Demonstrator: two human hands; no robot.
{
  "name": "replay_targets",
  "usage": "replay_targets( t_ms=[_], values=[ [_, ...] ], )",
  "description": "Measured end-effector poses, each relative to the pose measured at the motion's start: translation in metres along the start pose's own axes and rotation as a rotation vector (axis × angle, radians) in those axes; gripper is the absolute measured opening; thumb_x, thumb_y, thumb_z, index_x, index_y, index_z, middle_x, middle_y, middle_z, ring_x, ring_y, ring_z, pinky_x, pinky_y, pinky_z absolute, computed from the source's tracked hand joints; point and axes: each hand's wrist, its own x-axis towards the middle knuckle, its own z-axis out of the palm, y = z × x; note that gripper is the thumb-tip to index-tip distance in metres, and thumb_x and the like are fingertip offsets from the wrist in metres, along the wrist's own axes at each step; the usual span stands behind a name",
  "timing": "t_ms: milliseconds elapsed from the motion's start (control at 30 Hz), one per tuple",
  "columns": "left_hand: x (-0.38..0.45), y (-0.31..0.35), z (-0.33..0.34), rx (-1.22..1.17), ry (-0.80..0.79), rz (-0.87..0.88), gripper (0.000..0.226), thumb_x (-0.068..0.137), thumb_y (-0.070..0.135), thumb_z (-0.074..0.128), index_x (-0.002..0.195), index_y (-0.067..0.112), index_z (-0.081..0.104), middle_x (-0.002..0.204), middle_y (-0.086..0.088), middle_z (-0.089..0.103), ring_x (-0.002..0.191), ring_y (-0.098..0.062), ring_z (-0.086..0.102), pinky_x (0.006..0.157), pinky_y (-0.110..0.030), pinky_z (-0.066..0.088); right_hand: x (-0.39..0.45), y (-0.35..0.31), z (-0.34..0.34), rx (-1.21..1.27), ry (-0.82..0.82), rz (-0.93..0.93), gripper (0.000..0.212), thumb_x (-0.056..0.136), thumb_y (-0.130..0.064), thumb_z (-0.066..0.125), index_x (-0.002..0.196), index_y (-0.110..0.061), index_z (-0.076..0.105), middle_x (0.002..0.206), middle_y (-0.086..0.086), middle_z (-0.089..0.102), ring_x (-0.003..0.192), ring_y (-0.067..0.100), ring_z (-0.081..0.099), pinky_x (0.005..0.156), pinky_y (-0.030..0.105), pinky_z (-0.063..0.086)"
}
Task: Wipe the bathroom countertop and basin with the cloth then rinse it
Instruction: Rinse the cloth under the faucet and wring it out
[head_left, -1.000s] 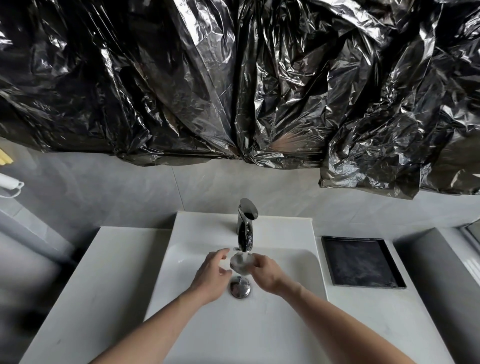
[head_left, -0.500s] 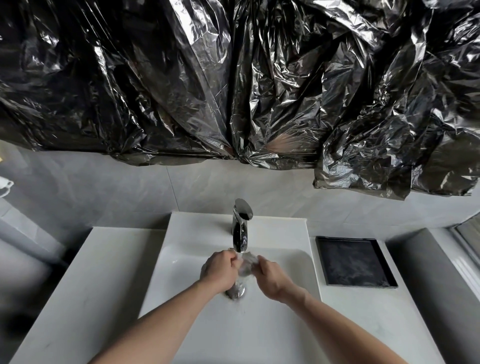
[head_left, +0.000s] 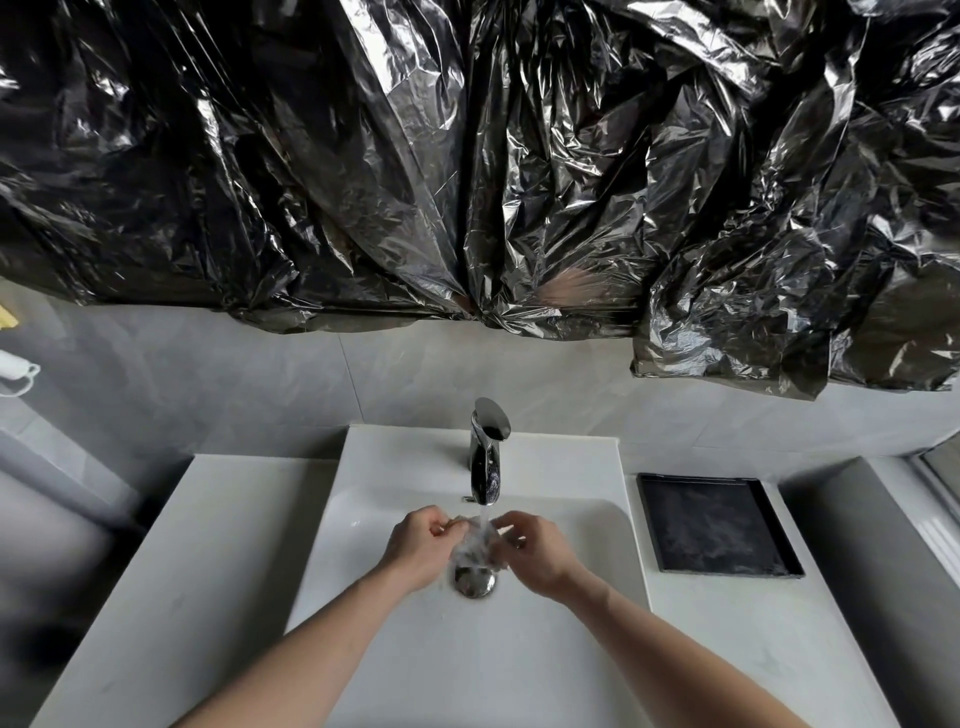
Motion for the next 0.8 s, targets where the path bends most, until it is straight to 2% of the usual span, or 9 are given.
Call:
replay_targets(
  t_ms=[100, 233, 300, 333, 433, 533, 600, 667, 800],
  values=[
    [-0.004, -0.009, -0.009, 0.152, 0.067, 0.018, 0.051, 0.082, 0.060, 0.066, 0.060, 0.017, 0.052, 0.057, 0.007, 0.054, 0.059, -0.016, 0.050, 0.057, -0.029, 0.038, 0.005, -0.007, 0.005, -0.041, 0.095, -0.009, 0.027, 0.085, -0.016, 0.054, 0.067, -0.031, 0.067, 0.071, -0.015, 0.072, 0.072, 0.001, 0.065, 0.067, 0.019, 0.045],
    [-0.010, -0.013, -0.011, 0.268, 0.150, 0.026, 0.054, 0.086, 0.064, 0.057, 0.064, 0.015, 0.047, 0.060, 0.005, 0.056, 0.061, -0.019, 0.050, 0.056, -0.030, 0.039, 0.006, -0.016, 0.011, -0.070, 0.246, -0.104, 0.025, 0.093, -0.016, 0.057, 0.071, -0.023, 0.067, 0.086, -0.016, 0.063, 0.087, 0.001, 0.053, 0.076, 0.011, 0.035],
    [-0.010, -0.014, -0.009, 0.266, 0.163, 0.046, 0.048, 0.086, 0.062, 0.057, 0.068, 0.018, 0.050, 0.073, 0.007, 0.059, 0.068, -0.016, 0.055, 0.062, -0.031, 0.043, 0.005, -0.016, 0.013, 0.006, 0.240, -0.049, 0.025, 0.098, -0.022, 0.054, 0.075, -0.024, 0.065, 0.082, -0.012, 0.069, 0.078, 0.004, 0.059, 0.072, 0.011, 0.041],
    [-0.011, -0.013, -0.009, 0.266, 0.154, 0.051, 0.041, 0.086, 0.059, 0.057, 0.072, 0.021, 0.052, 0.082, 0.008, 0.057, 0.075, -0.015, 0.057, 0.066, -0.031, 0.046, 0.004, -0.017, 0.013, 0.048, 0.236, -0.021, 0.026, 0.100, -0.026, 0.052, 0.077, -0.024, 0.064, 0.080, -0.010, 0.071, 0.075, 0.005, 0.062, 0.071, 0.017, 0.047],
    [-0.012, -0.011, -0.007, 0.279, 0.098, 0.139, 0.017, 0.082, 0.038, 0.061, 0.091, 0.030, 0.050, 0.104, 0.012, 0.053, 0.097, -0.016, 0.056, 0.084, -0.035, 0.050, 0.000, -0.021, 0.010, 0.145, 0.232, 0.029, 0.025, 0.103, -0.029, 0.049, 0.081, -0.025, 0.061, 0.076, -0.007, 0.070, 0.069, 0.002, 0.062, 0.067, 0.026, 0.049],
    [-0.016, -0.001, 0.001, 0.220, -0.092, 0.217, 0.051, 0.075, 0.034, 0.064, 0.121, 0.039, 0.045, 0.124, 0.023, 0.052, 0.114, -0.009, 0.054, 0.094, -0.028, 0.047, -0.006, -0.032, 0.004, 0.286, 0.174, 0.051, 0.025, 0.103, -0.017, 0.047, 0.083, -0.011, 0.061, 0.064, -0.006, 0.063, 0.050, -0.001, 0.054, 0.052, 0.019, 0.043],
    [-0.018, 0.008, 0.009, 0.188, -0.166, 0.219, 0.054, 0.079, 0.035, 0.066, 0.128, 0.045, 0.044, 0.125, 0.027, 0.056, 0.114, -0.004, 0.056, 0.093, -0.024, 0.046, -0.009, -0.037, 0.001, 0.379, 0.143, 0.087, 0.026, 0.103, -0.015, 0.046, 0.084, -0.004, 0.060, 0.057, -0.003, 0.058, 0.041, 0.001, 0.048, 0.044, 0.020, 0.040],
    [-0.017, 0.015, 0.017, 0.130, -0.186, 0.202, 0.039, 0.086, 0.034, 0.066, 0.121, 0.042, 0.052, 0.116, 0.024, 0.065, 0.110, -0.003, 0.059, 0.093, -0.026, 0.048, -0.011, -0.036, -0.001, 0.499, 0.134, 0.118, 0.026, 0.104, -0.017, 0.048, 0.084, -0.006, 0.061, 0.058, -0.001, 0.060, 0.045, 0.004, 0.053, 0.042, 0.017, 0.041],
    [-0.011, 0.021, 0.022, -0.069, -0.155, 0.139, 0.012, 0.087, 0.039, 0.065, 0.097, 0.034, 0.066, 0.097, 0.011, 0.075, 0.094, -0.009, 0.071, 0.086, -0.036, 0.057, -0.007, -0.025, -0.011, 0.559, 0.101, 0.137, 0.027, 0.104, -0.028, 0.056, 0.086, -0.012, 0.069, 0.071, -0.004, 0.067, 0.066, 0.010, 0.058, 0.060, 0.021, 0.049]
  ],
)
